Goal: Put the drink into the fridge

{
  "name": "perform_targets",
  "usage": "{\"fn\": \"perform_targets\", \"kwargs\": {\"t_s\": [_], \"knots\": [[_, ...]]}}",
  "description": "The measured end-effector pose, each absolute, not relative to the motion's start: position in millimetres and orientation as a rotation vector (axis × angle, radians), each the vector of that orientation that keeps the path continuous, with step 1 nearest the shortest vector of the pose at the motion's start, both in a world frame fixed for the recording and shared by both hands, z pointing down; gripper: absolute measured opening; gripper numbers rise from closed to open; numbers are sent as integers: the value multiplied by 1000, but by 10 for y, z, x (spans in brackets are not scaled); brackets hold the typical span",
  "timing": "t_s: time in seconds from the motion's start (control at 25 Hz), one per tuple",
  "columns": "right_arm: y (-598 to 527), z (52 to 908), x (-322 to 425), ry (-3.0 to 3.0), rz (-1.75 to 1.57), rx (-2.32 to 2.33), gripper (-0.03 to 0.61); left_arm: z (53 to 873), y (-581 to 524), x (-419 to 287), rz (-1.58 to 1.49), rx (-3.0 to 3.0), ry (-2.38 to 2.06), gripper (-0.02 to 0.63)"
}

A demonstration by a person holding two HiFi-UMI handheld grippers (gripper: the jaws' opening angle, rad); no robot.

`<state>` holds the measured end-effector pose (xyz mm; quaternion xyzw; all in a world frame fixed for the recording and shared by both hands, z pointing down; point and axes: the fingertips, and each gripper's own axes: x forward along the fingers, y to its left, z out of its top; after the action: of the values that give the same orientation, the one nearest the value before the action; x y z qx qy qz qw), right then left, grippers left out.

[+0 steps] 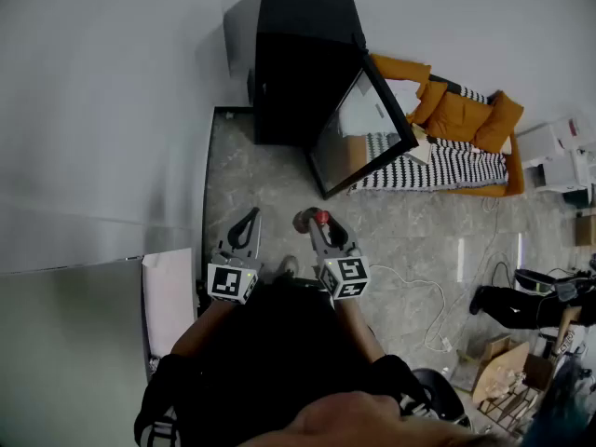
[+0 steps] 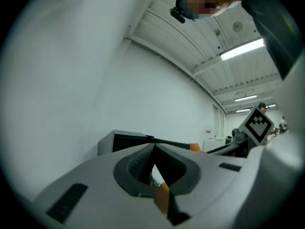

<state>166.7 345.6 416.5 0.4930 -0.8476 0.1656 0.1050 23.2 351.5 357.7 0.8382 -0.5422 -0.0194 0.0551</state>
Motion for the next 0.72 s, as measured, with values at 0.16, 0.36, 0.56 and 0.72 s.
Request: {"fn": "perform_targets", "kwargs": {"t_s": [0.16, 0.36, 0.56, 0.72], "knots": [[3439, 4161, 1664, -2499, 484, 1459, 126, 3568, 3498, 234, -75, 2552, -1650, 5], [3451, 4150, 1672, -2498, 478, 1455, 126, 3571, 3506, 249, -110, 2564, -1650, 5], [3468, 4143, 1680, -2506, 485, 1451, 126, 3630, 3527, 257, -130, 2571, -1652, 5], [3466, 4136, 1663, -2519, 497, 1451, 126, 3629, 3534, 254, -117, 2565, -1651, 5]]}}
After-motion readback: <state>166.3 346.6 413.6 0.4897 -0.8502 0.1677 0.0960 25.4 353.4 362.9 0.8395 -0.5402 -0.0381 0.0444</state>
